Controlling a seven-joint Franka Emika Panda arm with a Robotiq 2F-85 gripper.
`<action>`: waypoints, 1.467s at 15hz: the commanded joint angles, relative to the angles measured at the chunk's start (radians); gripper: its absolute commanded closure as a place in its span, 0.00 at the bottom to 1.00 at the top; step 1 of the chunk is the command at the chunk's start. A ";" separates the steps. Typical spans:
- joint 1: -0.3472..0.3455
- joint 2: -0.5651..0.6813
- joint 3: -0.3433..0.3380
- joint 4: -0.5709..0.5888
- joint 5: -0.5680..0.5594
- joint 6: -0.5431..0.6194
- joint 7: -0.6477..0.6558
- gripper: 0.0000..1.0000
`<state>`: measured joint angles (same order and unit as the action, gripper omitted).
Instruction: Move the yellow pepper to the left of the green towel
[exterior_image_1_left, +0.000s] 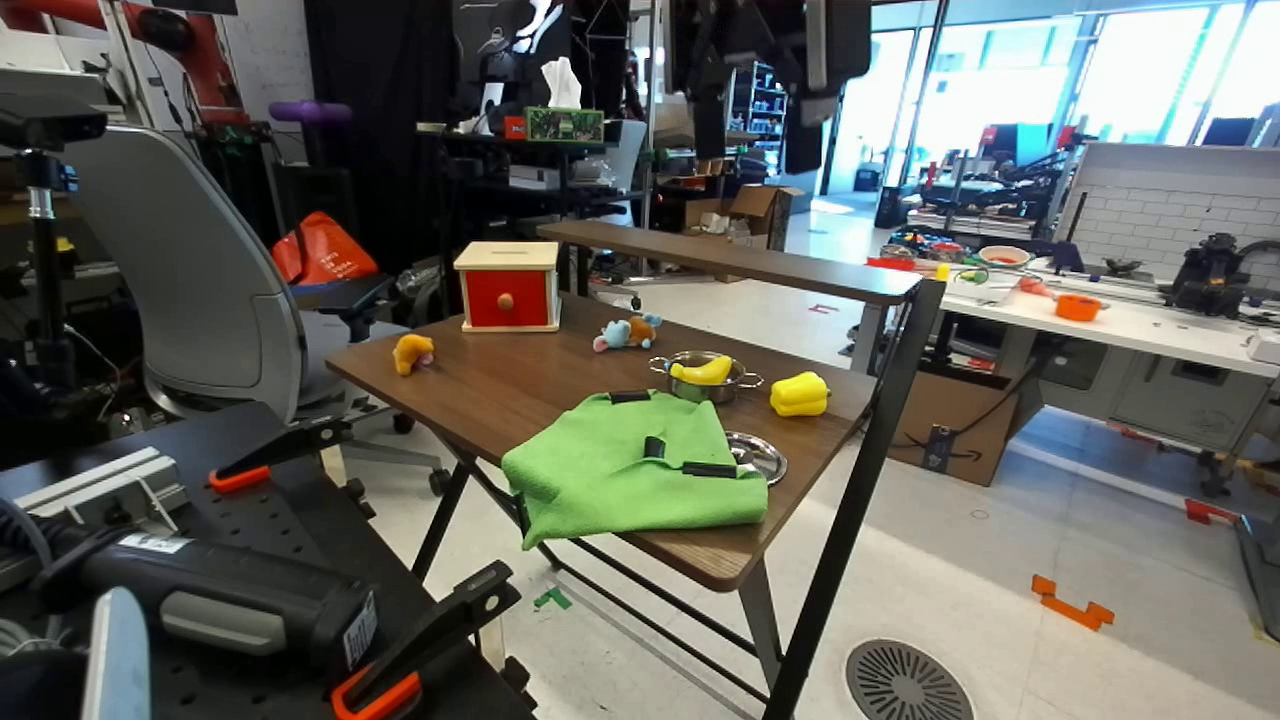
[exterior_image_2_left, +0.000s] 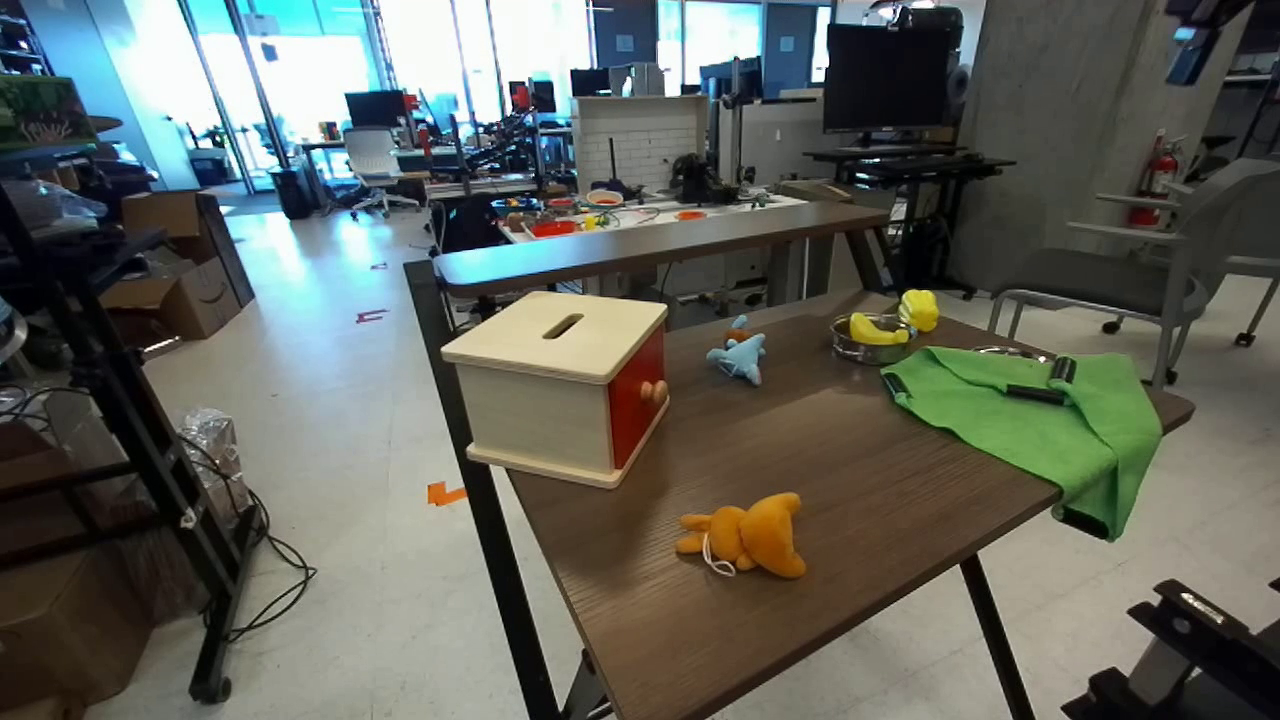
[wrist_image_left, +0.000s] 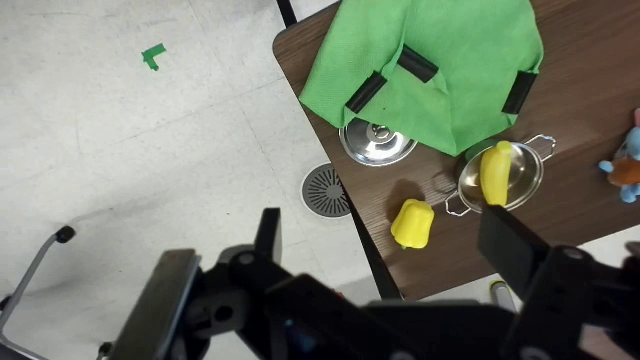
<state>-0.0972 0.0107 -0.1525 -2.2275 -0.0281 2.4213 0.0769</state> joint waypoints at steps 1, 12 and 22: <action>0.001 0.171 0.022 0.128 0.035 0.053 0.100 0.00; 0.052 0.546 0.029 0.522 0.133 0.062 0.374 0.00; 0.091 0.867 0.006 0.854 0.127 0.002 0.506 0.00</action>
<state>-0.0246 0.7834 -0.1232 -1.5103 0.0841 2.4857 0.5531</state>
